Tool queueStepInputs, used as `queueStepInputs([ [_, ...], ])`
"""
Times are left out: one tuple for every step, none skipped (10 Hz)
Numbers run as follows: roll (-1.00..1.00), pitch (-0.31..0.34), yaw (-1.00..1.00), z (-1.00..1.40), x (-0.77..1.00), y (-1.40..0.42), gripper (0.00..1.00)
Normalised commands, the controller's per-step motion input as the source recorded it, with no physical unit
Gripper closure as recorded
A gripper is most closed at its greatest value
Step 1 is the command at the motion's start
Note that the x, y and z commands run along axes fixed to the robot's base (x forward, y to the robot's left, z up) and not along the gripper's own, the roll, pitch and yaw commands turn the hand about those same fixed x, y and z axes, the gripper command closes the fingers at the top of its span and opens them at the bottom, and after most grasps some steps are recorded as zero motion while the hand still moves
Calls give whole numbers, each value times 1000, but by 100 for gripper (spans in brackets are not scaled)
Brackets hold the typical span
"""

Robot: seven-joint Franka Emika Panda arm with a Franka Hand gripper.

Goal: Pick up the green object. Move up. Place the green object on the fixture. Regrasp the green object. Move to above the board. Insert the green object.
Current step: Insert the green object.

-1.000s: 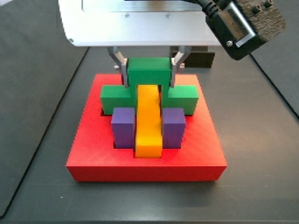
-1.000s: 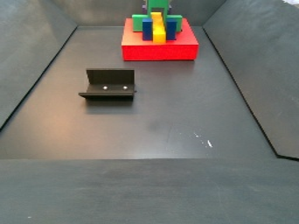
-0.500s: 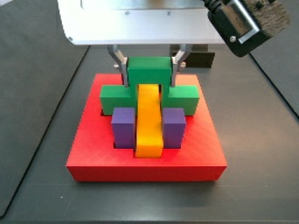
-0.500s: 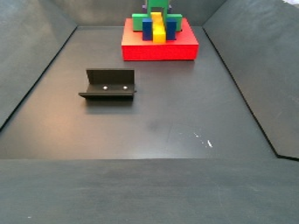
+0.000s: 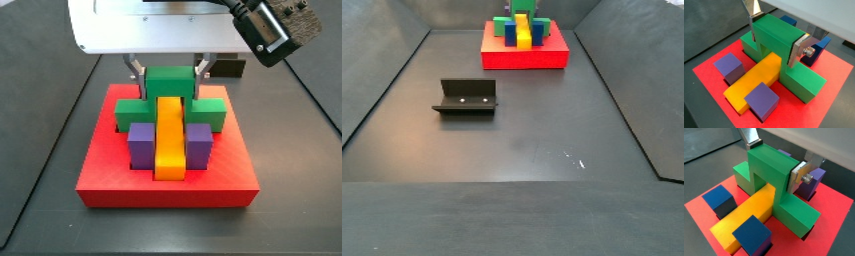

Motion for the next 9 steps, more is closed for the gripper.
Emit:
queueStepInputs([
  [-236,-20,0,0,0,0,100],
  [-214,0,0,0,-97,0,100],
  [-164,0,0,14,-74,0,100],
  [-139,11,0,63,-37,6,100],
  [-161,0,0,0,0,91,100],
  [-124,-19,0,-40,-6,86,100],
  [-47,0,0,0,-94,123,100],
  [-81,0,-46,0,-134,177,100],
  [-111,0,0,0,-146,89,100],
])
